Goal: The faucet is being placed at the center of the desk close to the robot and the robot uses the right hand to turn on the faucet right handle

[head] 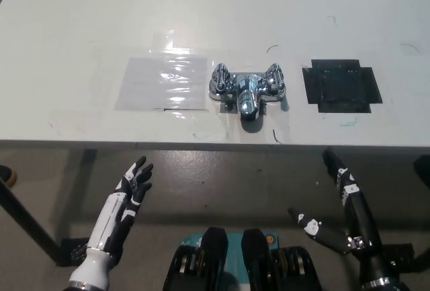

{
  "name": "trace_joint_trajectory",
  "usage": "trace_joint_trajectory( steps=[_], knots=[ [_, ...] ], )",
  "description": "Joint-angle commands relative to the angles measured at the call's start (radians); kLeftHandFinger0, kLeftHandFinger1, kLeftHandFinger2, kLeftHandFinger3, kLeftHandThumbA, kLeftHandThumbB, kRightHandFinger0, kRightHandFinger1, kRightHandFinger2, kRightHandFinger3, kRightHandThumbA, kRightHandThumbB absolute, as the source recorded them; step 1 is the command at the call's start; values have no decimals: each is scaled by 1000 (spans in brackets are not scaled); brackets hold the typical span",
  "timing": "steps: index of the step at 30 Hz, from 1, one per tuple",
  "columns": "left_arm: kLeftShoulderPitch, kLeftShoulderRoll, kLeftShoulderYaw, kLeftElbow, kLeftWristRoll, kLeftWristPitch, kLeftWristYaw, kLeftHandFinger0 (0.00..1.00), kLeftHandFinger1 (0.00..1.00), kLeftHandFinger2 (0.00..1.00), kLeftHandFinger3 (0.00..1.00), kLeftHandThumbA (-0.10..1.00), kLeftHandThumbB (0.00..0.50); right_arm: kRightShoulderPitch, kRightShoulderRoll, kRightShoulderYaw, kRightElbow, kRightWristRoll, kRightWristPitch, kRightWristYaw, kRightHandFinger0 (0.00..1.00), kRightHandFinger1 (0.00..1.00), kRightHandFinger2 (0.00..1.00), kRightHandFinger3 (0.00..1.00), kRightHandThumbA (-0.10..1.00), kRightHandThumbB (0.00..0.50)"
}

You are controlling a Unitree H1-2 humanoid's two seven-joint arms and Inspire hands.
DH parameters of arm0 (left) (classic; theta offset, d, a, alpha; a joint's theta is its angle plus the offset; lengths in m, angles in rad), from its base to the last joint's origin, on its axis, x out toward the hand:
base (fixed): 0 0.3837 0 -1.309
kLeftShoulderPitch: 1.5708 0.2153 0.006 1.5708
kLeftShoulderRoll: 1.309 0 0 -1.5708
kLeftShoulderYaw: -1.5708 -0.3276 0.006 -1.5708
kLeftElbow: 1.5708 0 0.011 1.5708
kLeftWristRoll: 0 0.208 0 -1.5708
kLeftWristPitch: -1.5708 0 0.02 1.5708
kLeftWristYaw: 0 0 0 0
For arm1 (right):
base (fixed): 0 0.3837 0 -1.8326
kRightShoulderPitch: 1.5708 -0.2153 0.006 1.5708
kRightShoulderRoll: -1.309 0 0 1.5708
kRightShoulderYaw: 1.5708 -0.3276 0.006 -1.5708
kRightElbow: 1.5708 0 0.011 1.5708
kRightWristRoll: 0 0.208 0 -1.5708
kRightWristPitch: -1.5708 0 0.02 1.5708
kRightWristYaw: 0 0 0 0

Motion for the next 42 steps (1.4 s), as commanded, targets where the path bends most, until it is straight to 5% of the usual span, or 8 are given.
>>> trace_joint_trajectory(
  steps=[1, 11, 17, 22, 30, 42],
  knots=[
    [-3, 7, -9, -45, 0, -28, -17, 1000, 1000, 1000, 1000, 933, 108, -28, -7, -27, -98, -12, -44, -25, 1000, 1000, 1000, 1000, 823, 147],
    [3, 1, -20, -48, 16, -24, -17, 1000, 1000, 1000, 1000, 945, 119, -194, -99, -118, -266, -11, 64, -8, 1000, 1000, 1000, 1000, 941, 200],
    [8, -2, -23, -41, 4, -28, -25, 1000, 1000, 1000, 1000, 940, 125, -381, -189, -157, -382, -53, 418, 55, 1000, 1000, 1000, 1000, 1000, 146],
    [11, -4, -20, -44, -5, -14, -27, 1000, 1000, 1000, 1000, 926, 129, -626, -316, -111, -361, -70, 730, 198, 1000, 1000, 1000, 1000, 1000, 229],
    [7, -6, -20, -35, -8, -23, -28, 1000, 1000, 1000, 1000, 916, 122, -897, -343, -20, -113, -158, 746, 414, 1000, 1000, 1000, 1000, 1000, 276],
    [3, 0, -20, -19, 6, -42, -25, 1000, 1000, 1000, 1000, 939, 128, -1155, -313, 226, 254, -332, 746, 537, 1000, 1000, 1000, 1000, 1000, 318]
  ],
)
